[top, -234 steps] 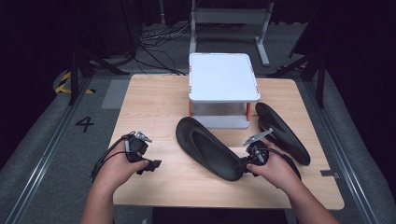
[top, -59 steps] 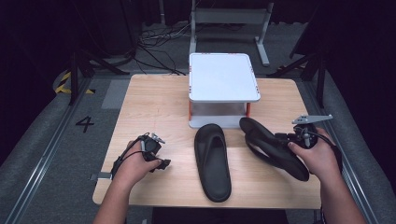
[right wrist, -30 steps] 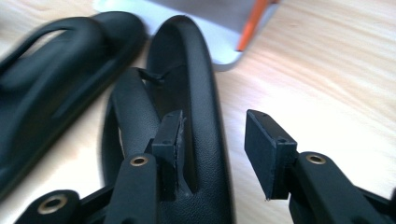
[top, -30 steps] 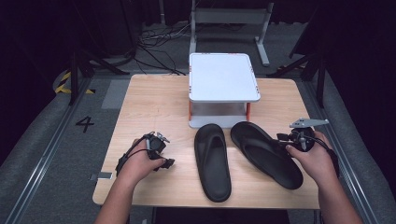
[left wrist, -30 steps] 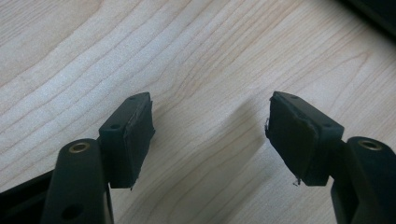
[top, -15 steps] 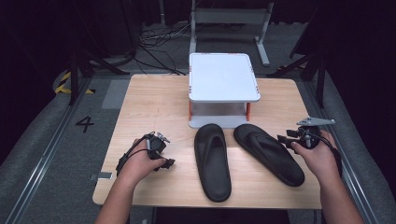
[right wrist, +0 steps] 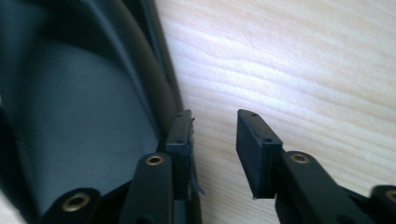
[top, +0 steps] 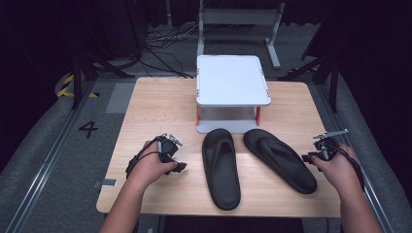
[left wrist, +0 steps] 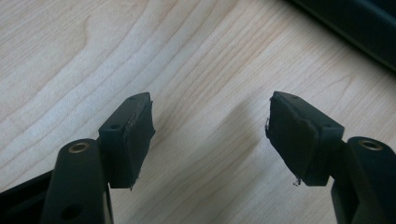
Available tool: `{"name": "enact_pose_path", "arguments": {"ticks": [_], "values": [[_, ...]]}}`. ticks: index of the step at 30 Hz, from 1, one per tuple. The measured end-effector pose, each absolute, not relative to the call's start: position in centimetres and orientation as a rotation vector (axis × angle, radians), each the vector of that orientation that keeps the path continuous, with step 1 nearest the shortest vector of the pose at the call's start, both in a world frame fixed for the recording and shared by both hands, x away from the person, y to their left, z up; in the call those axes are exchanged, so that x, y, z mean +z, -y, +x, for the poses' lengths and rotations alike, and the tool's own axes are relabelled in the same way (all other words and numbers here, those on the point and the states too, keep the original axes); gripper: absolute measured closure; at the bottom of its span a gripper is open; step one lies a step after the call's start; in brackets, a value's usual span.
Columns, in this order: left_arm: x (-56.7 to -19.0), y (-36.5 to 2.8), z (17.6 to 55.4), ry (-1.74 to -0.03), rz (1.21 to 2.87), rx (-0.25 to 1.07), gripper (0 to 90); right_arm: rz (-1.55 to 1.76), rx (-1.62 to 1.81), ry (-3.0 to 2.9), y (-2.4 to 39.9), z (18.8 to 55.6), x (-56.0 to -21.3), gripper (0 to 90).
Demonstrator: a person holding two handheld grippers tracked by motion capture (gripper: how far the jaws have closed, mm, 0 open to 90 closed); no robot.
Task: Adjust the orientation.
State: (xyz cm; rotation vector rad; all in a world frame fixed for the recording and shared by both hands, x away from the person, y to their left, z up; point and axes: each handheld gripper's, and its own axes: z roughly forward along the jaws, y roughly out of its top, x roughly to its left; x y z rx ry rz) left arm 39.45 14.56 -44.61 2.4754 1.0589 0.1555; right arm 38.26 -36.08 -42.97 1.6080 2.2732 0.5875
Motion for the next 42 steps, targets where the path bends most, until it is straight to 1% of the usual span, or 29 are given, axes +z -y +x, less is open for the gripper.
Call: {"name": "enact_pose_path", "arguments": {"ticks": [7, 9, 13, 15, 22, 27, 29, 33, 36, 42], "values": [[-44.6, -13.8, 39.9, -1.029, 2.489, 0.147, 32.1, 1.594, 0.581, -2.285, 35.5, 37.9, -43.4, 67.1], [-44.6, -13.7, 40.0, -1.022, 2.49, 0.146, 32.0, 1.612, 0.621, -2.309, 35.1, 37.6, -43.5, 65.0], [-44.6, -13.5, 40.0, -1.014, 2.49, 0.138, 32.0, 1.618, 0.668, -2.357, 34.1, 37.3, -43.6, 64.1], [-44.6, -13.3, 40.0, -1.012, 2.491, 0.135, 32.0, 1.634, 0.689, -2.402, 32.9, 36.9, -43.7, 60.5], [-44.5, -13.0, 40.0, -0.993, 2.498, 0.148, 32.1, 1.613, 0.686, -2.445, 31.1, 36.3, -43.6, 59.2], [-44.9, -11.7, 40.1, -0.939, 2.504, 0.166, 34.8, 1.611, 0.682, -2.454, 30.6, 36.1, -43.6, 59.1], [-45.0, -11.0, 40.2, -0.919, 2.503, 0.183, 38.8, 1.622, 0.689, -2.463, 30.4, 36.0, -43.6, 58.2], [-45.0, -9.5, 40.4, -0.874, 2.501, 0.211, 42.1, 1.638, 0.719, -2.494, 29.9, 35.5, -43.8, 57.5], [-44.8, -9.3, 40.5, -0.863, 2.519, 0.217, 42.4, 1.646, 0.721, -2.504, 29.5, 35.2, -43.8, 57.5], [-44.8, -9.1, 40.8, -0.861, 2.507, 0.235, 42.0, 1.639, 0.759, -2.577, 28.2, 34.1, -44.0, 57.4]]}}
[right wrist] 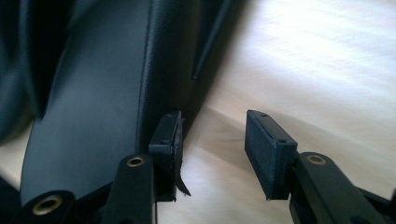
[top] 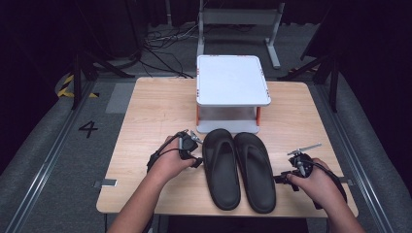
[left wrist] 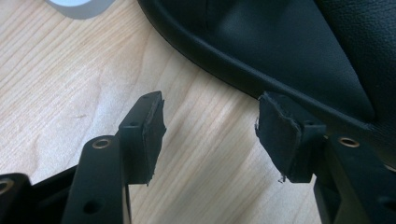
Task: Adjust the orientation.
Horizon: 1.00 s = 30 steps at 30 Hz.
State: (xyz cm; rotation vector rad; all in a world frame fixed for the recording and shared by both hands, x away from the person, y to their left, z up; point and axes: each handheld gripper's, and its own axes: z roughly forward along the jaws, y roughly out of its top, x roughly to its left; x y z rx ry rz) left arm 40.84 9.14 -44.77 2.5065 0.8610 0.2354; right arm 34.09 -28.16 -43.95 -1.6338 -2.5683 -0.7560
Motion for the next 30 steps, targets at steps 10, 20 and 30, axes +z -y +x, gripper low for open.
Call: {"name": "enact_pose_path", "arguments": {"ticks": [10, 20, 30], "values": [[-44.7, -9.2, 40.8, -0.87, 2.503, 0.243, 41.4, -1.606, -0.765, 2.574, 27.1, 33.4, -43.9, 65.5], [-44.4, -10.0, 40.7, -0.889, 2.464, 0.215, 37.2, -1.562, -0.783, 2.548, 27.0, 33.4, -43.9, 55.1], [-43.8, -10.3, 40.5, -0.887, 2.451, 0.23, 36.5, -1.438, -0.975, 2.71, 24.4, 33.5, -42.4, 42.2]]}}
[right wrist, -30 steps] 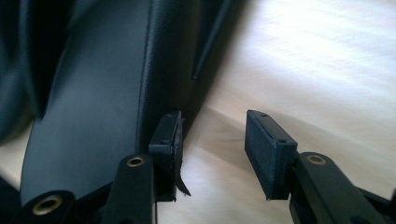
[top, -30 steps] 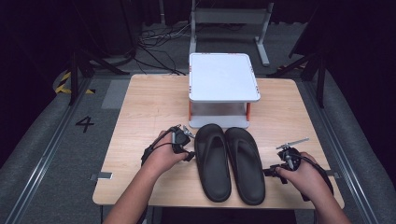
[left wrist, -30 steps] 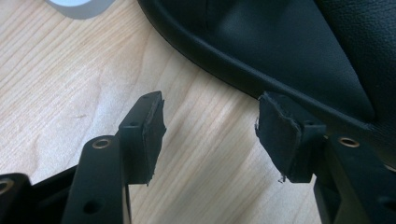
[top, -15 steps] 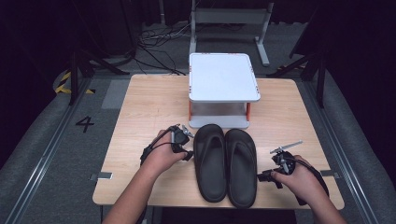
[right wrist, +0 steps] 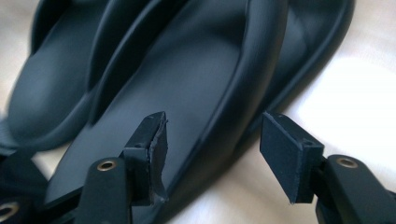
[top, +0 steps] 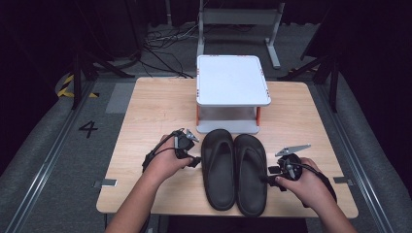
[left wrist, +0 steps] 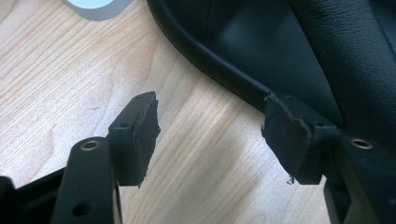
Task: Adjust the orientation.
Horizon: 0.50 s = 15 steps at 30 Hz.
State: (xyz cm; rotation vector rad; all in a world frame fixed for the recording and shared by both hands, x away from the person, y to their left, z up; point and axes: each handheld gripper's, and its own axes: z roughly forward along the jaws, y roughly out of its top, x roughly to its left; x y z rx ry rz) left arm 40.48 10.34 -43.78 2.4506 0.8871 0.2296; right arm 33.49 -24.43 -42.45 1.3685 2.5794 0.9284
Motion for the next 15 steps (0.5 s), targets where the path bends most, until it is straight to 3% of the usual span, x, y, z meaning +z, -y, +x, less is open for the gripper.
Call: {"name": "enact_pose_path", "arguments": {"ticks": [7, 15], "values": [[-43.5, -10.5, 40.3, -0.902, 2.434, 0.229, 36.4, 1.233, 0.942, -2.49, 22.1, 36.7, -42.5, 37.8], [-43.6, -11.4, 39.9, -0.924, 2.427, 0.237, 36.1, 1.143, 0.788, -2.453, 20.1, 40.0, -43.8, 38.7]]}}
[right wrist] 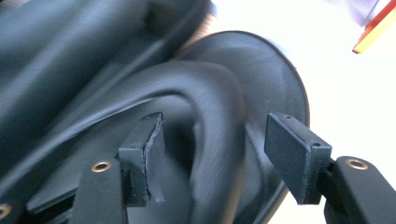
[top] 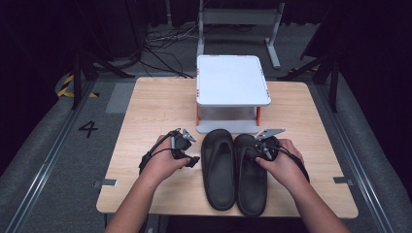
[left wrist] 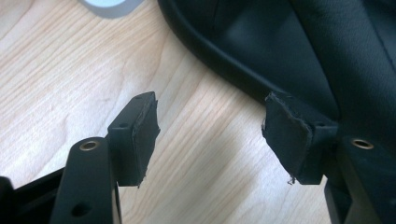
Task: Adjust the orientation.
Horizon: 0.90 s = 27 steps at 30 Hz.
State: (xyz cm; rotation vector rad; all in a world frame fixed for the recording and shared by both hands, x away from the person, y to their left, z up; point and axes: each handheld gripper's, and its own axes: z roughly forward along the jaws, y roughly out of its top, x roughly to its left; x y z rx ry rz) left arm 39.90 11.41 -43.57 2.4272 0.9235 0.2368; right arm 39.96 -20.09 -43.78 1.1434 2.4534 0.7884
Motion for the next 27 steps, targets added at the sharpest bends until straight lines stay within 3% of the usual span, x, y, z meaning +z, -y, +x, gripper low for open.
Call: {"name": "enact_pose_path", "arguments": {"ticks": [11, 17, 27], "values": [[-43.5, -12.6, 39.2, -0.974, 2.419, 0.249, 36.1, 1.066, 0.77, -2.361, 19.2, 42.1, -44.1, 44.5], [-43.6, -12.5, 39.3, -0.965, 2.424, 0.24, 36.0, 1.095, 0.811, -2.341, 19.9, 42.3, -44.3, 39.9], [-43.1, -12.0, 39.9, -0.933, 2.424, 0.228, 34.9, 1.154, 0.855, -2.374, 21.1, 39.4, -41.9, 35.8]]}}
